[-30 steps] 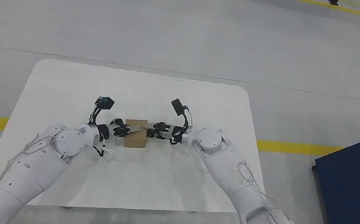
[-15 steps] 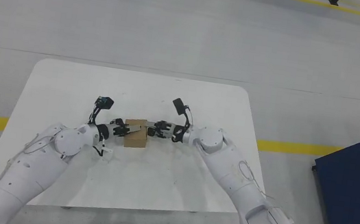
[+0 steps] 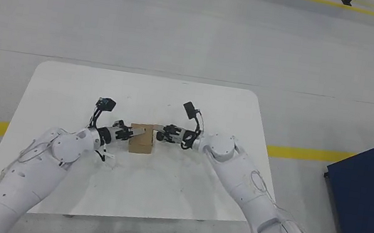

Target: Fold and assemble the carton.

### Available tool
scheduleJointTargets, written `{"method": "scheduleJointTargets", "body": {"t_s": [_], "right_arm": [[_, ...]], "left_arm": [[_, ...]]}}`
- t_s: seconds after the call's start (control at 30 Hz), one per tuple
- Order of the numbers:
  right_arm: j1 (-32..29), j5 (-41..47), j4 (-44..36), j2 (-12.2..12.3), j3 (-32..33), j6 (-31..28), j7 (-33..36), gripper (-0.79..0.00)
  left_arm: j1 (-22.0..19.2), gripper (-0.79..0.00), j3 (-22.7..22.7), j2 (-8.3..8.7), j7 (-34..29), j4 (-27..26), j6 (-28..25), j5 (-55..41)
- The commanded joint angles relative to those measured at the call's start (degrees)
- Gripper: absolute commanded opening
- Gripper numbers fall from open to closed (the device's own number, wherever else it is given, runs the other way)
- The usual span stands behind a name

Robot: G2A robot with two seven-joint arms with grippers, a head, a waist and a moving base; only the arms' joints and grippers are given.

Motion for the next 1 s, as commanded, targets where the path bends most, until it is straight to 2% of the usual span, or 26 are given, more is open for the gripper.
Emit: {"method": "scheduleJointTargets", "body": {"t_s": [0.0,0.1,0.13,0.23,0.27,0.3,0.43,0.57,0.77,0.97], "right_arm": [[-2.42,-0.24,-3.79,0.77,2.32,0.57,-0.57,-0.462],[-6.96,-1.53,-10.99,1.9,5.55,1.9,-1.78,-0.48],[-8.02,-2.08,-12.88,2.13,6.15,2.49,-2.09,-0.514],[-12.35,-5.59,-21.89,2.96,7.88,6.44,-3.15,-0.739],[-13.45,-6.99,-24.69,3.15,8.13,8.32,-3.61,-0.785],[-14.47,-9.15,-28.23,3.31,8.03,11.38,-4.3,-0.785],[-15.02,-15.34,-35.67,3.23,5.18,20.63,-5.66,-0.785],[-11.46,-20.79,-38.03,2.41,-0.12,31.27,-6.31,-0.785],[-1.66,-22.67,-30.82,-0.22,-8.75,45.52,-6.33,-0.785],[5.19,-21.21,-22.87,-2.73,-14.53,49.25,-5.96,-0.785]], "left_arm": [[2.23,0.0,-2.6,0.98,-0.68,-4.06,0.17,0.57],[6.34,0.0,-7.55,2.58,-1.72,-10.84,0.19,1.21],[7.49,0.0,-8.95,2.98,-1.95,-12.56,0.17,1.31],[13.82,0.0,-16.09,4.77,-2.8,-21.22,-0.69,1.11],[16.22,0.0,-18.8,5.33,-3.0,-23.99,-1.25,0.76],[19.51,0.0,-22.48,6.0,-2.99,-27.25,-2.19,-0.09],[27.52,0.0,-31.88,7.38,-3.12,-32.07,-6.18,-4.13],[28.11,0.0,-32.63,7.47,-3.09,-32.16,-6.6,-4.62],[28.11,0.0,-32.63,7.47,-3.09,-32.16,-6.6,-4.62],[28.11,0.0,-32.63,7.47,-3.09,-32.16,-6.6,-4.62]]}}
